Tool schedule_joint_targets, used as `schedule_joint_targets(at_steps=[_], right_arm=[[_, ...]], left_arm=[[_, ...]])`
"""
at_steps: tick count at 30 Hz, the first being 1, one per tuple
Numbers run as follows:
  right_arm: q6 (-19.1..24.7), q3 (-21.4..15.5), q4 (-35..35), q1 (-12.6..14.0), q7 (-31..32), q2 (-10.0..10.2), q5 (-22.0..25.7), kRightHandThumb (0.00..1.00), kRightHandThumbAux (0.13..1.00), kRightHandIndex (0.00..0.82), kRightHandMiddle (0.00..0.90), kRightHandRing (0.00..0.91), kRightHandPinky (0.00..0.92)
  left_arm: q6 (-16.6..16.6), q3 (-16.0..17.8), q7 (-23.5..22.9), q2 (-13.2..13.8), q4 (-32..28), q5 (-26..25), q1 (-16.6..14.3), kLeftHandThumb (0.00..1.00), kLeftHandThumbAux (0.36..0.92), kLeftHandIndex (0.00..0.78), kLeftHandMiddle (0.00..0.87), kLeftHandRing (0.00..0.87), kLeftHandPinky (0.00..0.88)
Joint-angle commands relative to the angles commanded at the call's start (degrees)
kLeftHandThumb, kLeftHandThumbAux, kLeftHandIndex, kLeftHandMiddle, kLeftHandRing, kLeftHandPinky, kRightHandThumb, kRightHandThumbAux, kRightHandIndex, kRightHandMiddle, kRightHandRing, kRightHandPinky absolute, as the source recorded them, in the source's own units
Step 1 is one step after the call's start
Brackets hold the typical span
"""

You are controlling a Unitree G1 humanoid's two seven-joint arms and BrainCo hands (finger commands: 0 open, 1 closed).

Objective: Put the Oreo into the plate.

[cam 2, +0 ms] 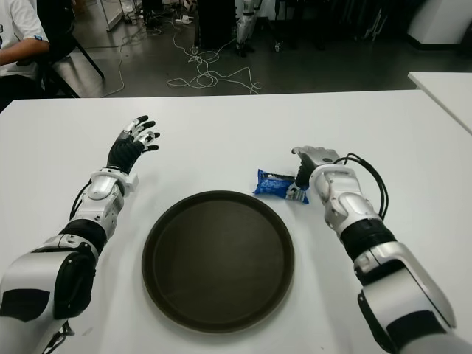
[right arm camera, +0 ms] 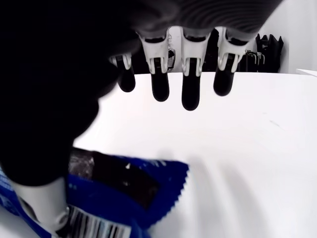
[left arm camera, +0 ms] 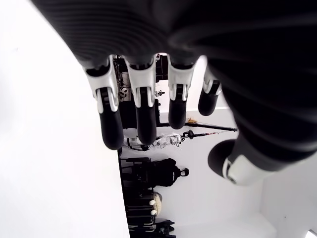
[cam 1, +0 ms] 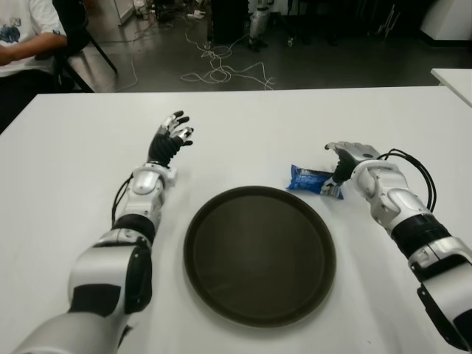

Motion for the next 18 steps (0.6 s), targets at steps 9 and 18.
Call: schedule_joint_targets(at_steps=[9, 18], right_arm=[[-0.85, 0.43, 2.66, -1.08, -0.76, 0.05, 0.97, 0.000, 0.770, 0.113, 0.147, 0.166, 0.187], [-1.88, 0.53, 6.23, -2.53, -1.48, 0.40, 1.59, 0.000, 0.776, 0.103, 0.135, 0.150, 0.164]], left_arm=[[-0.13, -0.32, 0.23, 0.00, 0.02, 0.37, -0.02, 0.138, 0.614, 0.050, 0.145, 0.184, 0.274], [0.03, -0.47, 0.00, 0.10, 0.11, 0.44, -0.08, 0.137, 0.611, 0.053, 0.142, 0.184, 0.272]])
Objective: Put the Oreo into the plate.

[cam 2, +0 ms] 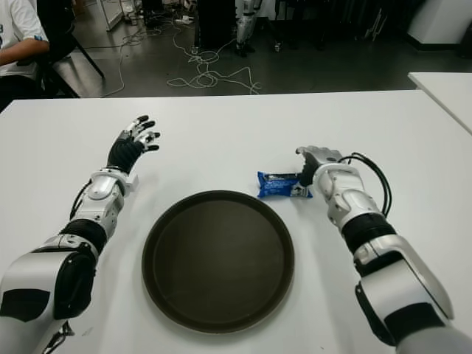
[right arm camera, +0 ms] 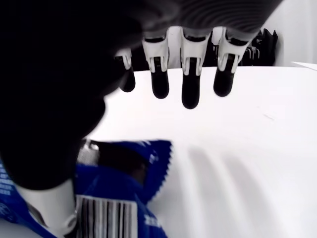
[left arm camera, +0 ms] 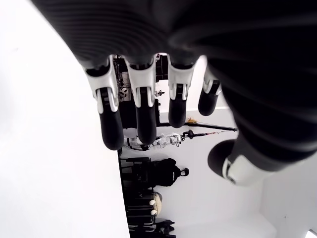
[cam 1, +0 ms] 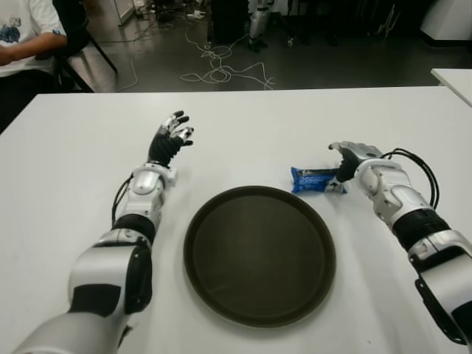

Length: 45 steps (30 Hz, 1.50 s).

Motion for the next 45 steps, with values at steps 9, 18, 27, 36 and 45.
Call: schedule_joint_targets(at_steps=[9, 18, 27, 36, 45], right_arm=[[0.00, -0.13, 2.62, -1.18, -0.02, 0.78, 1.05, 0.000, 0.773, 0.088, 0.112, 0.120, 0.129], [-5.11, -0.23, 3.65, -0.66, 0.43, 1.28, 3.39, 0.000, 0.781, 0.079, 0.094, 0.083, 0.077], [-9.61, 1.46, 6.93, -1.23, 1.57, 3.06, 3.50, 0.000, 0.766, 0.075, 0.091, 0.077, 0.059], [-10.11, 3.11, 7.99, -1.65, 3.14, 4.39, 3.00, 0.000, 0.740, 0.069, 0.097, 0.081, 0.045], [-10.75, 4.38, 9.06, -1.93, 2.97, 4.87, 2.70, 0.000, 0.743, 0.068, 0.096, 0.079, 0.036]], left_arm=[[-0.06, -0.31, -0.13, -0.10, 0.01, -0.04, -0.04, 0.144, 0.606, 0.051, 0.138, 0.184, 0.278], [0.47, -0.92, 0.72, -0.07, 0.11, 0.37, -0.23, 0.133, 0.612, 0.050, 0.143, 0.180, 0.276], [0.50, -1.78, 1.54, 0.06, 0.16, 0.91, -0.38, 0.142, 0.607, 0.060, 0.153, 0.196, 0.283], [0.64, -1.63, 1.75, -0.22, 0.18, 0.52, -0.53, 0.150, 0.614, 0.063, 0.159, 0.193, 0.275], [0.37, -1.70, 1.98, -0.36, 0.11, 0.60, -0.52, 0.138, 0.602, 0.058, 0.152, 0.188, 0.277]])
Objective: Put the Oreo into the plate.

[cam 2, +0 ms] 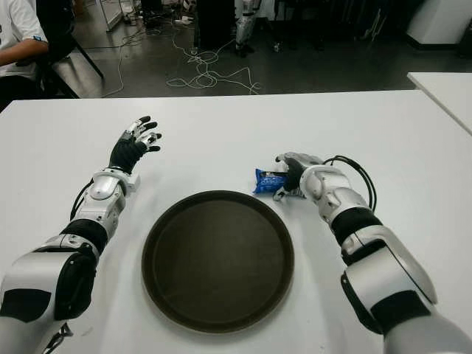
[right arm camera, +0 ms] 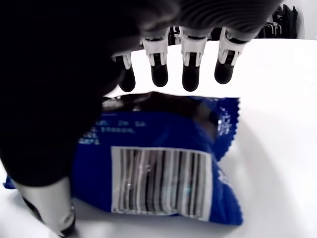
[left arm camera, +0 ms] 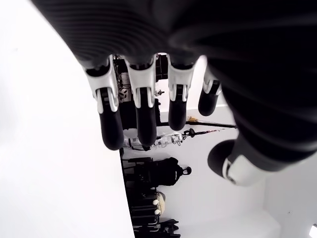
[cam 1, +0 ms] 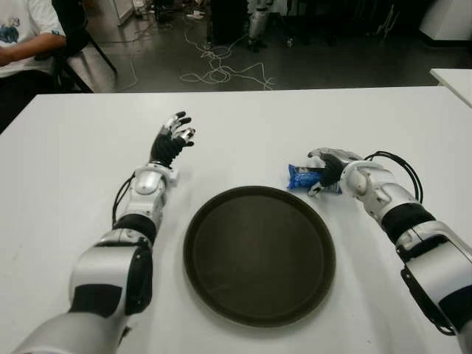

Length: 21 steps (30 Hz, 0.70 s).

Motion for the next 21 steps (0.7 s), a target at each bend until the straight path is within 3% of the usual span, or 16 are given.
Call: schedule_joint_targets(at_steps=[21], right_arm=[[0.81, 0.28, -0.42, 0.58, 0.74, 1.25, 1.04, 0.000, 0.779, 0.065, 0.092, 0.069, 0.036]], left_arm=[[-0.08, -0.39, 0.45, 0.07, 0.00, 0.36, 0.03, 0.130, 0.617, 0.060, 0.158, 0.193, 0.281]])
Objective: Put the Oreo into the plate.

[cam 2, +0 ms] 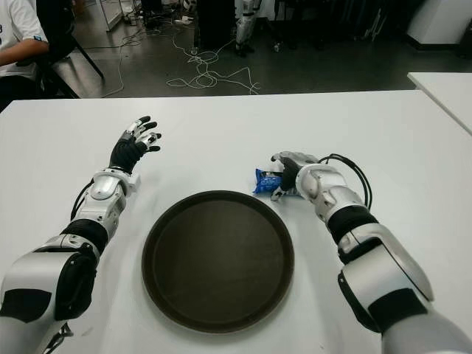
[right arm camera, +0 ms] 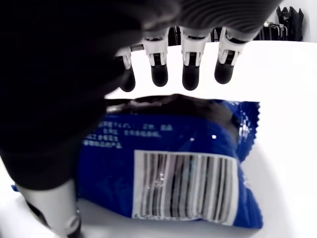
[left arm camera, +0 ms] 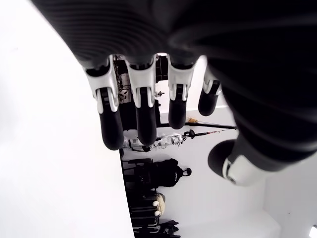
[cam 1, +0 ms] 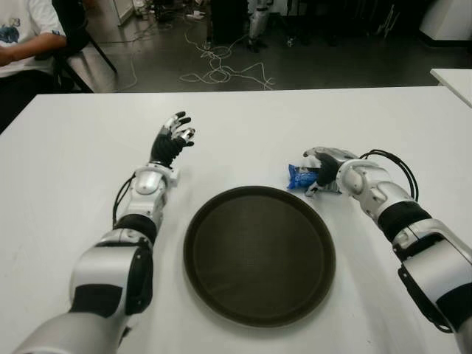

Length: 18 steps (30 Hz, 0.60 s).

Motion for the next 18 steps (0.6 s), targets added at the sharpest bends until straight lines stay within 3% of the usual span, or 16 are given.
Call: schedule_joint_targets(at_steps=[10, 18], right_arm=[[0.21, 0.52, 0.93, -0.09, -0.04, 0.53, -0.47, 0.000, 0.764, 0.076, 0.102, 0.081, 0.038], [0.75, 0.91, 3.40, -0.71, -2.76, 0.39, -1.20, 0.000, 0.731, 0.182, 0.182, 0.160, 0.103]], left_arm=[[0.65, -0.07, -0.10, 0.13, -0.01, -0.12, -0.06, 0.126, 0.617, 0.049, 0.134, 0.180, 0.266], [0.68, 0.29, 0.32, -0.05, -0.05, -0.49, -0.10, 0.135, 0.621, 0.059, 0.153, 0.189, 0.276]])
